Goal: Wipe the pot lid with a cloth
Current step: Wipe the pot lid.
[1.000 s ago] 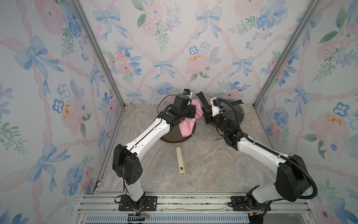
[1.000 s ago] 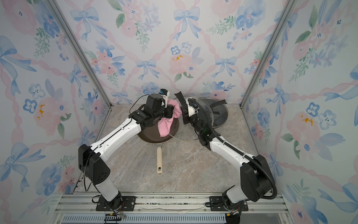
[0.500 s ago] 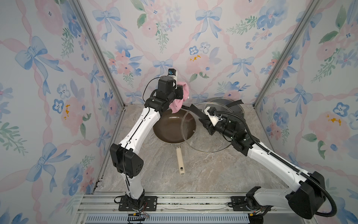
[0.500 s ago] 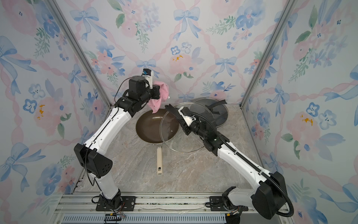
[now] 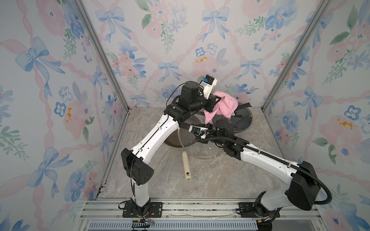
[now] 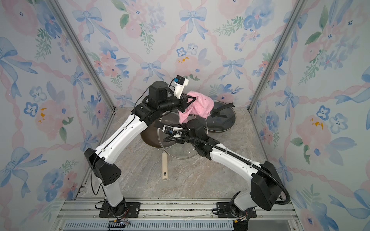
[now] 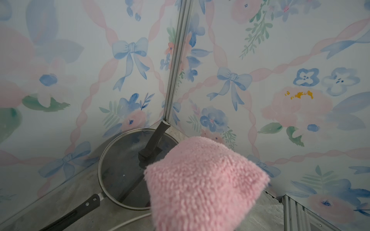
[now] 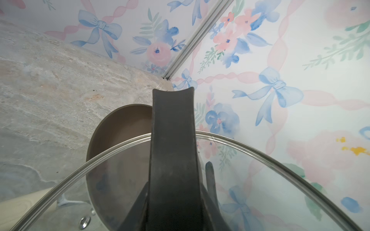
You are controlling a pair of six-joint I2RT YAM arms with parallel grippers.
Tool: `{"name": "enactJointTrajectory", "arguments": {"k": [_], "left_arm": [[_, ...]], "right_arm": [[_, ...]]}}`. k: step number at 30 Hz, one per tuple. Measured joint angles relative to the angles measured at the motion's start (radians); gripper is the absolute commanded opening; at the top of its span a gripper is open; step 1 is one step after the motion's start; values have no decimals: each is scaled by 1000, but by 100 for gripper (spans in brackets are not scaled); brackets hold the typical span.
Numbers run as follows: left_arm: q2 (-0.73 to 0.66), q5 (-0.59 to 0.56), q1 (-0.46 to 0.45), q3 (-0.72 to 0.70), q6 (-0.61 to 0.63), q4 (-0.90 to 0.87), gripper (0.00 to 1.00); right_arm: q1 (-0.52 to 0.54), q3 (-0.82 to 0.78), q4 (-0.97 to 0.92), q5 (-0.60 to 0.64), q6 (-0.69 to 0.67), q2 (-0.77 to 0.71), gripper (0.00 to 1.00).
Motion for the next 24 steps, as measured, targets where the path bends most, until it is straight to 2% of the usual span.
{"name": "enactJointTrajectory", "arguments": {"k": [4, 8, 11, 16, 21, 24], "left_arm": [[29, 29, 8, -50, 0, -15, 3], [-31, 26, 40, -172, 4, 5, 2], [-69, 4, 124, -258, 4, 8, 1], [-72, -70, 280, -311, 7, 1, 0], [-73, -134, 346, -294, -13, -10, 0], [-73, -154, 367, -259, -61, -15, 0]], "right_arm": [[0, -8, 75, 49, -28, 0, 0], [0, -42, 115, 94, -28, -3, 1], [-2, -65, 119, 123, -27, -19, 0], [-20, -102, 113, 155, -22, -87, 0], [-64, -114, 155, 187, 73, -128, 0], [-123, -114, 217, 255, 206, -132, 0]]}}
